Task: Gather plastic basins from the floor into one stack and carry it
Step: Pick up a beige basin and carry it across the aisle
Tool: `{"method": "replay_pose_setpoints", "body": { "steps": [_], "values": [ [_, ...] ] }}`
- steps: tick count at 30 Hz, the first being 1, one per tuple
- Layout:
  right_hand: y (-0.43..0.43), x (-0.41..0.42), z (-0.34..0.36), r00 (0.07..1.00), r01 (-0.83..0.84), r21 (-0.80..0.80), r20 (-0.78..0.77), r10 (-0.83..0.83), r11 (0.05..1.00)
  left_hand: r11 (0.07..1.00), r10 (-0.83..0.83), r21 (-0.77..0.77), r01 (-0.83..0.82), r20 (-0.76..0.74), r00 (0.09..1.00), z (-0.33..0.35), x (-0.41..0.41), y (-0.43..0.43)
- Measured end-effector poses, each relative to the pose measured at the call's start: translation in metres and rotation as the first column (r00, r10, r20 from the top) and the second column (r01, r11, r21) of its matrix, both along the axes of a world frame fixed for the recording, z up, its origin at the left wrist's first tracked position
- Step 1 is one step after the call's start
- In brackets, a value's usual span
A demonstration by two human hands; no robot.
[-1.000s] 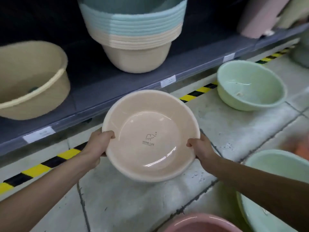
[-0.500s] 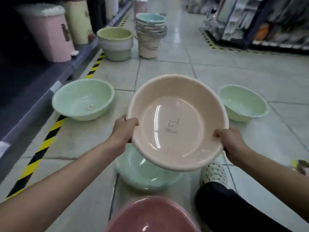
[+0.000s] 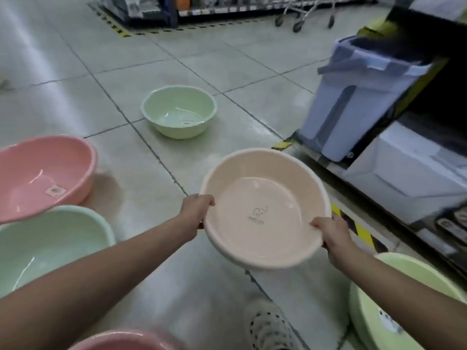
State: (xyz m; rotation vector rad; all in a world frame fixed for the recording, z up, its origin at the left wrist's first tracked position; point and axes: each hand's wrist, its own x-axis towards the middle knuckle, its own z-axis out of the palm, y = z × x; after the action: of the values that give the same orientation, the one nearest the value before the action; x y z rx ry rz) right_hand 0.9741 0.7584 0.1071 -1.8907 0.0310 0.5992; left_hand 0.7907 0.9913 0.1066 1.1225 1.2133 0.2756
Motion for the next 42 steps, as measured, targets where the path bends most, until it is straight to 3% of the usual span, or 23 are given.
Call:
{"method": "replay_pose_setpoints", "body": {
  "steps": [7, 19, 25, 30, 33, 42],
  "values": [
    [-0.064, 0.044, -0.053, 0.986, 0.16, -0.057, -0.024, -0.162, 0.985, 0.988, -0.151, -0.052, 0.147, -0.066, 0.986, -0.054, 0.079, -0.045],
    [-0.072, 0.039, -0.107, 0.975, 0.21, -0.075, -0.06, -0.215, 0.975, 0.985, -0.174, -0.029, 0.172, -0.121, 0.977, -0.112, 0.083, -0.049],
    [-0.038, 0.042, -0.086, 0.991, 0.114, -0.074, -0.059, -0.118, 0.991, 0.991, -0.134, -0.02, 0.133, -0.074, 0.988, -0.09, 0.064, -0.025],
    [0.04, 0.025, -0.032, 0.998, -0.041, 0.024, -0.053, 0.043, 0.999, 0.997, 0.046, 0.061, -0.045, -0.015, 0.999, -0.033, 0.008, 0.024],
    [0.077, 0.003, -0.019, 0.991, -0.128, 0.002, -0.036, 0.128, 0.992, 0.986, 0.139, 0.095, -0.137, -0.015, 0.99, -0.017, -0.03, 0.045],
    [0.082, -0.009, -0.061, 0.986, -0.149, -0.091, -0.089, 0.141, 0.985, 0.989, 0.146, 0.034, -0.144, -0.07, 0.987, -0.065, -0.048, 0.041]
  ]
}}
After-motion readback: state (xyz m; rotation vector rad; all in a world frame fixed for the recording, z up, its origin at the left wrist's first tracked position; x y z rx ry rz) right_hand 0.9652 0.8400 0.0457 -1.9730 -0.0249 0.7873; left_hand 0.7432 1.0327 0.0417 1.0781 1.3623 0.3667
